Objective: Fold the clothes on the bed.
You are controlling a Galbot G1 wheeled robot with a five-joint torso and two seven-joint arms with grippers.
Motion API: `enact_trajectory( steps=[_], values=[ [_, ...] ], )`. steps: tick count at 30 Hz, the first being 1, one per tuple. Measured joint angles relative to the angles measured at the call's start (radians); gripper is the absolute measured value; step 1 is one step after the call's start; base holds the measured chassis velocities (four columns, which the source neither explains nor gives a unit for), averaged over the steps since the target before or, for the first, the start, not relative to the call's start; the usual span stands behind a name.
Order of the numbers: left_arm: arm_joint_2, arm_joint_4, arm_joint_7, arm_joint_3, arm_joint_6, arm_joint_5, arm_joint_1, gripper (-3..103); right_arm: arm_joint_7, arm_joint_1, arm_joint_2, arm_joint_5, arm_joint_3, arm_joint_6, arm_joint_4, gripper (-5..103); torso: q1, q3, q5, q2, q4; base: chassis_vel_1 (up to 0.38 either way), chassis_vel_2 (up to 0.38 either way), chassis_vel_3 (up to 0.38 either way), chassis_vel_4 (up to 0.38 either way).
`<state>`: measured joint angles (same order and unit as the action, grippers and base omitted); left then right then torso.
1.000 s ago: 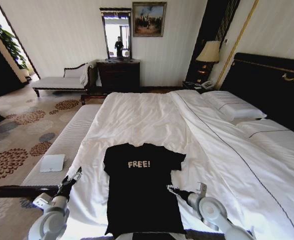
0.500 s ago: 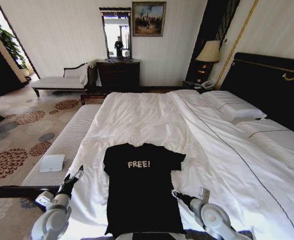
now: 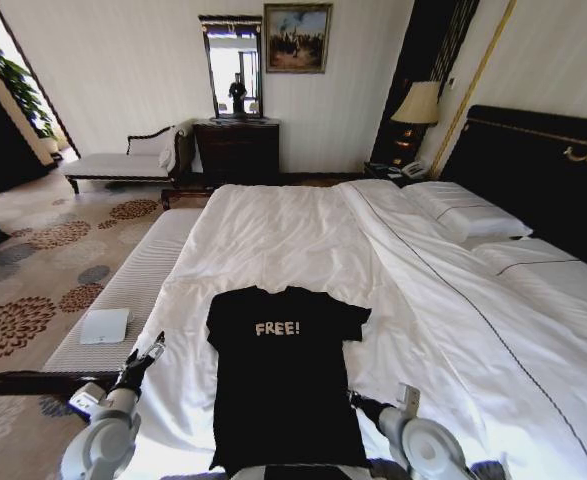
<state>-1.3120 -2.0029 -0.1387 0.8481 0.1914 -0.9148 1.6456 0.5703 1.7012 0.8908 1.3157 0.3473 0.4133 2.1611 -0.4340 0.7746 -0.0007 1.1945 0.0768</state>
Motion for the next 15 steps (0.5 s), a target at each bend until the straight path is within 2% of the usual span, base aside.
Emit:
enact_trajectory(
  steps=[15],
  values=[
    [0.004,0.001,0.001,0.000,-0.002,-0.005,0.003,100,0.017,0.050,-0.008,-0.047,0.011,-0.006,0.017,0,0.000,0.000,0.0000,0.000,0.0001,0.000,0.000,0.000,0.000]
  ],
)
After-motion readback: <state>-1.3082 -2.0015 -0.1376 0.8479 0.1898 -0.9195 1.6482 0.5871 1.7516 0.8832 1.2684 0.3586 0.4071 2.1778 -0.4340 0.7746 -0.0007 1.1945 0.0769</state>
